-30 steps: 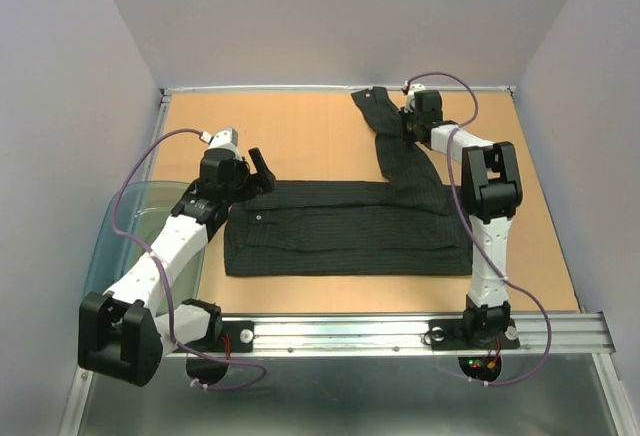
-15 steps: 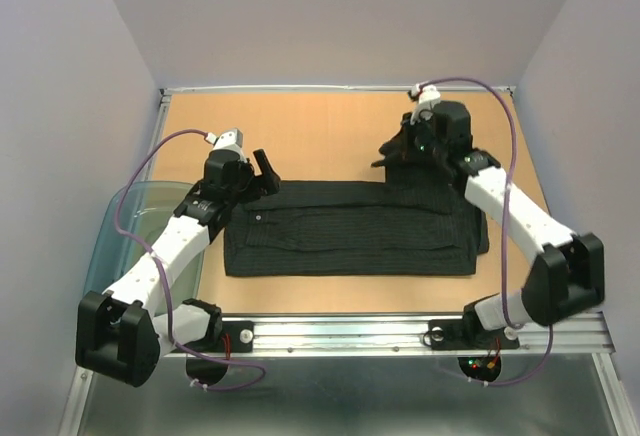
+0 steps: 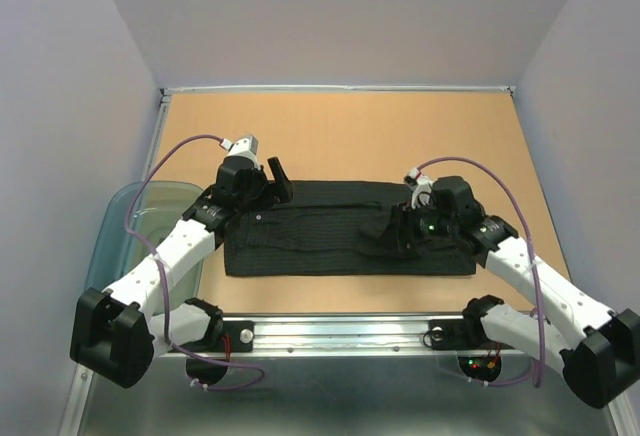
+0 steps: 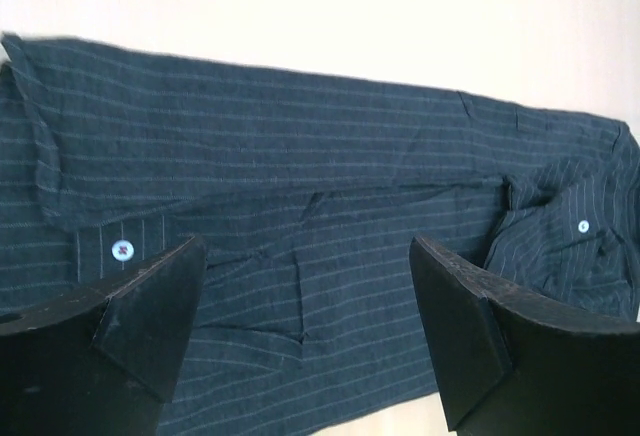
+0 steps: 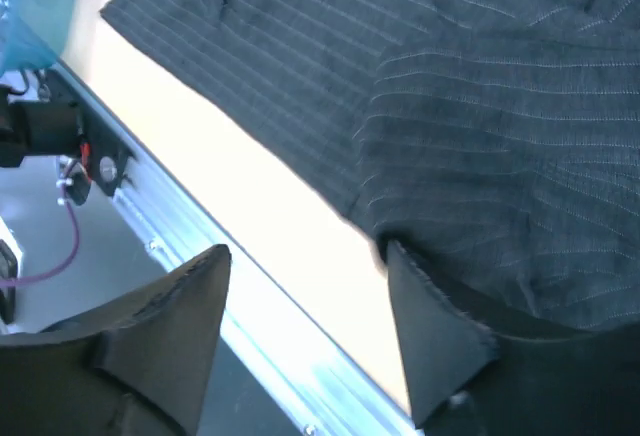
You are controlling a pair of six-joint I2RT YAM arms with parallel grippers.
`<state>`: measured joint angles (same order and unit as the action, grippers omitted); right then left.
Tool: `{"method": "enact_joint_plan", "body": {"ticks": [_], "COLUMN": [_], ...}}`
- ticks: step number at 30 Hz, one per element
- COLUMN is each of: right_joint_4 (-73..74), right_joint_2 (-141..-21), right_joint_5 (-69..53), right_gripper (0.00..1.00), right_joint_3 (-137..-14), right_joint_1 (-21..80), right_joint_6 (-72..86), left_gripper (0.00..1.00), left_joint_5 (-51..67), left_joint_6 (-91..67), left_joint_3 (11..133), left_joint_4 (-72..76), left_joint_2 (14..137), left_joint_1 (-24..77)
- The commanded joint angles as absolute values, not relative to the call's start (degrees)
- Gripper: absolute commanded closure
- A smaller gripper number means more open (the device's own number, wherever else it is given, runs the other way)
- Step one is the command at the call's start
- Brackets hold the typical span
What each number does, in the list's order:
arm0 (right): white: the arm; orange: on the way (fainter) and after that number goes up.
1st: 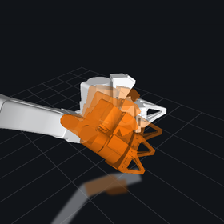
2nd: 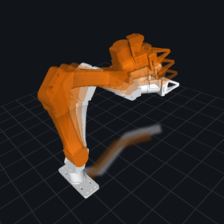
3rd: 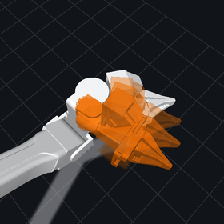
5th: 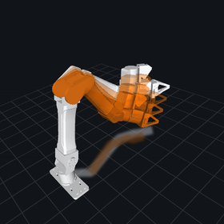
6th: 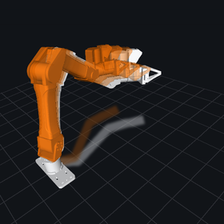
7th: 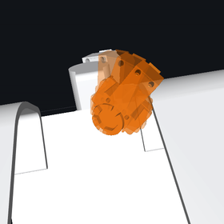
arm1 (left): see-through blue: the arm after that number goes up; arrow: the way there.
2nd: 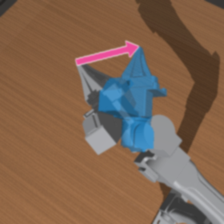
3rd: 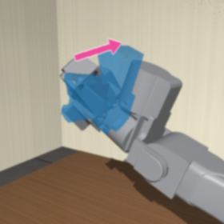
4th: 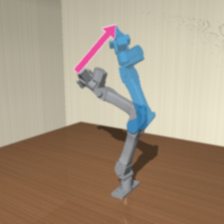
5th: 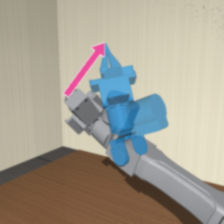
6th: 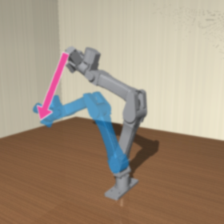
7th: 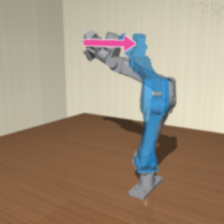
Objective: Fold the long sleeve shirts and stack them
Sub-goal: Fold the shirt
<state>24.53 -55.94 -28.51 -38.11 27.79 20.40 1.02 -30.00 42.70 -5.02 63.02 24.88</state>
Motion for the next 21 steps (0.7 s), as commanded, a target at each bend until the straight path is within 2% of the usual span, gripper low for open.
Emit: {"method": "enact_joint_plan", "body": {"ticks": [1, 5, 8, 9, 14, 17, 21], "right_joint_4": [34.18, 36.56, 36.47, 36.39, 30.69, 28.92, 25.93], "right_joint_2": [-52.65, -55.98, -59.31, -61.59, -65.64, -69.59, -67.86], "right_joint_5": [-23.5, -3.14, 5.08, 6.92, 5.02, 0.45, -7.19], "right_gripper": [0.27, 0.27, 0.3, 0.32, 0.34, 0.36, 0.44], "right_joint_3": [-42.97, -48.86, -51.24, -51.68, -50.19, -50.01, -48.34], "right_joint_1": [27.77, 27.16, 24.36, 20.17, 3.99, 0.97, 0.79], "right_joint_6": [25.66, 27.59, 28.74, 29.7, 31.29, 32.26, 27.79], "left_gripper": [0.06, 0.06, 0.07, 0.07, 0.07, 0.07, 0.07], "left_joint_5": [0.44, 0.44, 0.44, 0.44, 1.23, 2.89, 2.73], "left_joint_6": [-32.16, -32.34, -30.16, -29.1, -18.66, -13.2, -8.35], "left_joint_3": [41.57, 42.8, 45.61, 47.88, 54.83, 59.31, 66.52], "left_joint_4": [-3.96, -3.34, -2.99, -2.99, -1.94, -0.36, -0.7], "left_joint_2": [63.89, 68.02, 71.71, 73.11, 78.04, 82.68, 89.46], "left_joint_1": [25.4, 25.4, 26.62, 27.59, 37.15, 41.38, 46.75]}}
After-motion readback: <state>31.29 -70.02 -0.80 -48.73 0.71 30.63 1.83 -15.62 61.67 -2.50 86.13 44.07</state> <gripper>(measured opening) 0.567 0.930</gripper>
